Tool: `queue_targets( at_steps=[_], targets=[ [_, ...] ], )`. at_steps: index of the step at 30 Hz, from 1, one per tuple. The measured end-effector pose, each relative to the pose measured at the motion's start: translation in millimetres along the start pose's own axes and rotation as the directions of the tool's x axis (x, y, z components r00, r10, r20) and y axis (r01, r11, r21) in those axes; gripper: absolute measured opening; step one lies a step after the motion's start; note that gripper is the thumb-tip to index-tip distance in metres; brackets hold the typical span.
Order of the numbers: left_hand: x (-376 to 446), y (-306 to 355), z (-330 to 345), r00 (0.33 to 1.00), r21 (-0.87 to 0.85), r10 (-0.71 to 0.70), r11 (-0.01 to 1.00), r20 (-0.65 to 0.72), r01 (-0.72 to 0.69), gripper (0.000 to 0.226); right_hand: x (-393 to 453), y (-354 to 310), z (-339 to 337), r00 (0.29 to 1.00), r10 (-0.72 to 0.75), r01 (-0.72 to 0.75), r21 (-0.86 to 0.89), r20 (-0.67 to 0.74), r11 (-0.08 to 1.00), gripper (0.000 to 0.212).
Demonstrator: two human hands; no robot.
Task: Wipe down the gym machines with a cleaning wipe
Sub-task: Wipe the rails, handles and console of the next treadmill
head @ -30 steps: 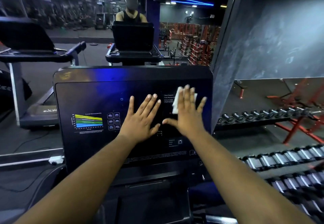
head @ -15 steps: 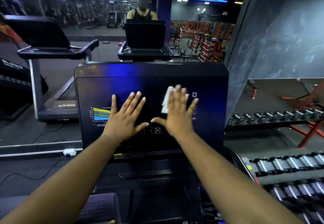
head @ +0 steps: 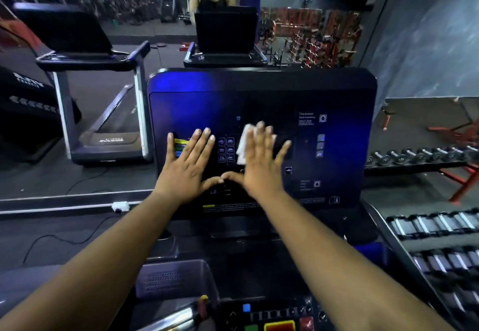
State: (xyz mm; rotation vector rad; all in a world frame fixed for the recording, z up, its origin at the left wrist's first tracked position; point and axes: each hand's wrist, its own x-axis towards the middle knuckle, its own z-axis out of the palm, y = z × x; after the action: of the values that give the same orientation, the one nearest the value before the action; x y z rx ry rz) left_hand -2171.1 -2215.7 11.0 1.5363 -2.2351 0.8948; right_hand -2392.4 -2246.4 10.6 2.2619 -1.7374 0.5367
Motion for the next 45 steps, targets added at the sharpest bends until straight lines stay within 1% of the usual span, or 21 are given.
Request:
queue_targets(
  at_steps=[3, 6, 7, 9, 11, 12, 13, 17, 19, 22, 24, 26, 28, 29, 30, 32, 34, 36, 39, 42, 45],
  targets=[
    [-18.9, -12.2, 8.9, 0.992, 0.029, 0.110, 0.993, 0.055, -0.112, 0.113, -35.8, -21.2, 35.5, 0.991, -0.135, 0.135, -0.070, 0.008, 0.988, 0.122],
    [-40.8, -15.5, 18.1, 0.992, 0.022, 0.114, 0.993, 0.049, -0.115, 0.107, -53.2, 10.5, 42.0, 0.974, -0.224, 0.225, -0.136, 0.022, 0.965, 0.127],
    [-47.3, -13.9, 20.5, 0.993, 0.019, 0.106, 0.994, 0.051, -0.107, 0.105, -56.0, 26.2, 41.0, 0.979, -0.199, 0.202, -0.149, 0.030, 0.968, 0.127],
    [-57.5, -10.4, 22.7, 0.993, 0.020, 0.101, 0.995, 0.063, -0.102, 0.104, -57.8, 48.2, 37.7, 0.998, -0.054, 0.060, -0.151, 0.041, 0.987, 0.123],
    [-66.3, -8.6, 25.3, 0.991, 0.011, 0.108, 0.994, 0.083, -0.109, 0.104, -59.1, 41.0, 33.2, 0.993, 0.109, -0.105, -0.095, 0.036, 0.990, 0.124],
    [-70.1, -8.4, 26.3, 0.989, 0.008, 0.112, 0.993, 0.092, -0.114, 0.105, -60.5, 27.4, 33.7, 0.989, 0.143, -0.141, -0.055, 0.032, 0.989, 0.126],
    [-73.7, -8.9, 27.3, 0.988, 0.006, 0.118, 0.993, 0.104, -0.119, 0.106, -64.4, 8.9, 38.6, 0.990, 0.131, -0.130, -0.029, 0.043, 0.991, 0.129],
    [-83.0, -14.0, 28.3, 0.982, 0.018, 0.127, 0.991, 0.137, -0.131, 0.108, -91.8, -58.8, 76.9, 0.990, -0.106, 0.109, -0.020, 0.092, 0.994, 0.132],
    [-87.6, -12.7, 27.4, 0.981, 0.015, 0.133, 0.991, 0.143, -0.137, 0.105, -102.3, -62.8, 89.5, 0.984, -0.160, 0.163, -0.039, 0.073, 0.986, 0.127],
    [-89.8, -4.2, 25.5, 0.981, -0.004, 0.136, 0.991, 0.142, -0.137, 0.102, -106.3, -35.6, 83.9, 0.972, -0.222, 0.228, -0.081, 0.073, 0.970, 0.125],
    [-88.4, 1.9, 26.9, 0.983, -0.017, 0.133, 0.991, 0.127, -0.132, 0.104, -109.4, -2.6, 77.9, 0.988, -0.120, 0.130, -0.111, 0.093, 0.985, 0.122],
    [-84.3, 9.0, 27.5, 0.982, -0.022, 0.136, 0.991, 0.127, -0.134, 0.106, -110.3, 32.1, 71.4, 0.992, 0.083, -0.074, -0.088, 0.097, 0.993, 0.120],
    [-77.8, 17.7, 27.5, 0.977, -0.018, 0.154, 0.988, 0.149, -0.153, 0.106, -107.5, 50.9, 64.1, 0.947, 0.307, -0.308, -0.007, 0.095, 0.952, 0.120],
    [-74.5, 22.3, 27.8, 0.974, -0.016, 0.161, 0.987, 0.157, -0.161, 0.105, -104.9, 50.0, 61.3, 0.920, 0.381, -0.385, 0.026, 0.093, 0.923, 0.121],
    [-68.7, 29.3, 28.0, 0.973, -0.013, 0.170, 0.985, 0.159, -0.170, 0.104, -103.0, 46.4, 59.1, 0.907, 0.411, -0.416, 0.054, 0.089, 0.908, 0.123],
    [-58.7, 40.0, 26.8, 0.970, -0.021, 0.177, 0.984, 0.165, -0.177, 0.103, -100.8, 30.2, 60.6, 0.928, 0.362, -0.369, 0.078, 0.088, 0.926, 0.121],
    [-49.3, 50.9, 26.3, 0.970, -0.036, 0.189, 0.982, 0.151, -0.186, 0.102, -104.2, 25.6, 62.2, 0.946, 0.316, -0.320, 0.045, 0.068, 0.946, 0.111],
    [-40.6, 60.9, 26.2, 0.970, -0.047, 0.201, 0.980, 0.137, -0.196, 0.101, -109.3, 35.6, 56.5, 0.953, 0.302, -0.302, -0.001, 0.029, 0.953, 0.094],
    [-28.7, 73.8, 28.1, 0.973, -0.049, 0.193, 0.981, 0.129, -0.188, 0.100, -115.1, 54.7, 49.6, 0.974, 0.213, -0.219, -0.077, -0.080, 0.973, 0.069],
    [-21.0, 85.1, 30.7, 0.977, -0.029, 0.163, 0.987, 0.137, -0.161, 0.100, -113.5, 58.9, 47.4, 0.969, 0.179, -0.199, -0.102, -0.171, 0.975, 0.074],
    [-14.7, 94.5, 32.5, 0.982, -0.018, 0.148, 0.989, 0.121, -0.147, 0.096, -112.0, 60.8, 54.3, 0.961, 0.136, -0.140, 0.001, -0.240, 0.990, 0.072]
  ],
)
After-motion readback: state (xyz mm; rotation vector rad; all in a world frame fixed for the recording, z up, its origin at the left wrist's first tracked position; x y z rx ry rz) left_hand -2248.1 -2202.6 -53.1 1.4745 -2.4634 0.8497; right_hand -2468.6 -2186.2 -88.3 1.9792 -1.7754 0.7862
